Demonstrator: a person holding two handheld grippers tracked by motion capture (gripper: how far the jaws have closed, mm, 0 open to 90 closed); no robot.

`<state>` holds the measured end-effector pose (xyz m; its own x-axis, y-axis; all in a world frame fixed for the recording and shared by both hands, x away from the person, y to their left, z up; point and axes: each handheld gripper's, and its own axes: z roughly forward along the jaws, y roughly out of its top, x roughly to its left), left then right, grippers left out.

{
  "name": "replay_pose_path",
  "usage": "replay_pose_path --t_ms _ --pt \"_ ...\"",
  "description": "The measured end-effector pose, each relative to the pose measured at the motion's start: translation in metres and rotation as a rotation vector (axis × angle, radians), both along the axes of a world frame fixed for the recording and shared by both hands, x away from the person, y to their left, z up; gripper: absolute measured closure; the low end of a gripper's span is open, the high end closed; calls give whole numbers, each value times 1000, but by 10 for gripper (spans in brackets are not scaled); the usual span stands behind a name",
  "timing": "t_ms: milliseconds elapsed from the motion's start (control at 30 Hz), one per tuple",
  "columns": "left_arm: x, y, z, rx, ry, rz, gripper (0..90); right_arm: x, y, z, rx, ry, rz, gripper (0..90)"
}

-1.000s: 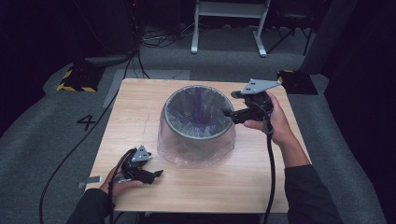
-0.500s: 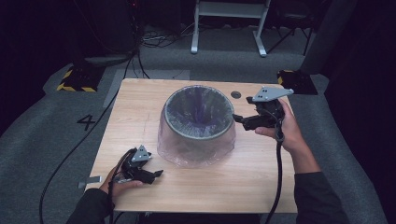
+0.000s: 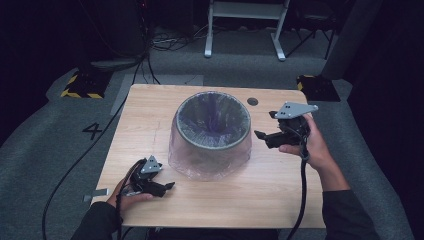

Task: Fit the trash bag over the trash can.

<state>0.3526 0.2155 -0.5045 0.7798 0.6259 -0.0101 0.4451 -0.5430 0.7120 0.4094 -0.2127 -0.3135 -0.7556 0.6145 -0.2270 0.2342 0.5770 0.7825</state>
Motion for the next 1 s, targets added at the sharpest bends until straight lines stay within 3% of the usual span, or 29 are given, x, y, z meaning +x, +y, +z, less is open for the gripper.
replay_pose_path --t_ms 100,200,467,1000 --pt "0 0 0 -1 1 1 140 -1 -3 -3 -26 4 -1 197" --pt "0 0 0 -1 0 0 140 -3 -8 -5 -10 12 -2 198" --pt "0 0 0 -1 0 1 140 -6 -18 -17 -55 26 -22 199" --pt "0 0 0 0 0 1 140 -10 -34 -44 -92 77 -52 199"
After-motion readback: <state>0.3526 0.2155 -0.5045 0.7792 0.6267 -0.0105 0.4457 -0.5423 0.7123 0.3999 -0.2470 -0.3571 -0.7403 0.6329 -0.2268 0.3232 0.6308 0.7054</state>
